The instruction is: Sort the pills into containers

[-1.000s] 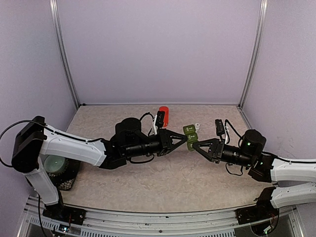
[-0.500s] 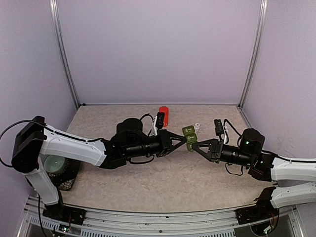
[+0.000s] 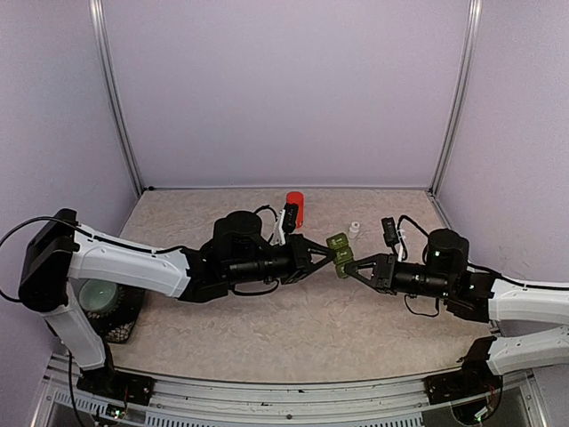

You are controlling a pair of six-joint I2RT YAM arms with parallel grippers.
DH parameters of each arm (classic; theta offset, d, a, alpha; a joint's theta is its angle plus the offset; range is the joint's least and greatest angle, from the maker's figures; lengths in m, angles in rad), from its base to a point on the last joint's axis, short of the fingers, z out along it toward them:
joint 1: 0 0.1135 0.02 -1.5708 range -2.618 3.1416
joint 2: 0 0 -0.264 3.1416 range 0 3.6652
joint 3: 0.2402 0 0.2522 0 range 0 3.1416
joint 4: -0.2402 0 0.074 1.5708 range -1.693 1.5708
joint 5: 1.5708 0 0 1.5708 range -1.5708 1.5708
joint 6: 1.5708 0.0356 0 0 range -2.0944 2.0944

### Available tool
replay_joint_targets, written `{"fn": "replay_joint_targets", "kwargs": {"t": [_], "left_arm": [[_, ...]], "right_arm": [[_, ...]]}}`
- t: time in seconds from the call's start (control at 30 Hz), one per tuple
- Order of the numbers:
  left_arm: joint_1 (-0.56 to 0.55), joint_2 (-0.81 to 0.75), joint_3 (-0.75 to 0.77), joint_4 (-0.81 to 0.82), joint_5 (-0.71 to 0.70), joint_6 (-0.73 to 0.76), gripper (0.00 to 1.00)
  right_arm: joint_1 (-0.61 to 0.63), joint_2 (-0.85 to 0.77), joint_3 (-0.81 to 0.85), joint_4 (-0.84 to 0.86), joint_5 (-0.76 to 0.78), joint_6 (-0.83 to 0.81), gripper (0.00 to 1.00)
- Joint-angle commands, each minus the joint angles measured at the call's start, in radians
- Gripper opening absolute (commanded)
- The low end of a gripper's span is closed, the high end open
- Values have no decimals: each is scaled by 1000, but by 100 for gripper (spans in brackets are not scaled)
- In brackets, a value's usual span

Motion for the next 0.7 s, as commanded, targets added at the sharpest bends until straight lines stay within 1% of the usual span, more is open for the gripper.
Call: {"fn": "replay_joint_targets", "kwargs": {"t": [0.0, 0.1, 0.17, 0.2, 0.27, 0.33, 0.4, 0.47, 0.53, 0.67], "left_arm": [[-20, -50, 53, 41, 7, 8, 8], [-17, -42, 53, 52, 15, 0, 8], [-15, -37, 52, 45, 20, -3, 8], [-14, -37, 51, 38, 20, -2, 11], [-13, -43, 39, 29, 19, 0, 22], [-12, -58, 21, 20, 6, 11, 33], [-11, -75, 3, 6, -10, 26, 38], [-12, -89, -12, 1, -20, 38, 39], [-10, -96, -23, -3, -25, 41, 39], [-9, -88, -21, -3, -17, 46, 40]], "right_arm": [[9, 22, 17, -111, 46, -43, 0], [9, 32, 19, -110, 45, -50, 0], [9, 25, 5, -73, 31, -36, 0], [8, 16, 0, -50, 25, -28, 0], [-3, -3, -10, -18, 3, -10, 0], [-32, -24, -38, 53, -55, 32, 0], [-72, -36, -79, 165, -133, 101, 0], [-102, -31, -116, 265, -206, 179, 0], [-117, -24, -136, 338, -236, 226, 0], [-118, -15, -146, 395, -255, 265, 0]]}}
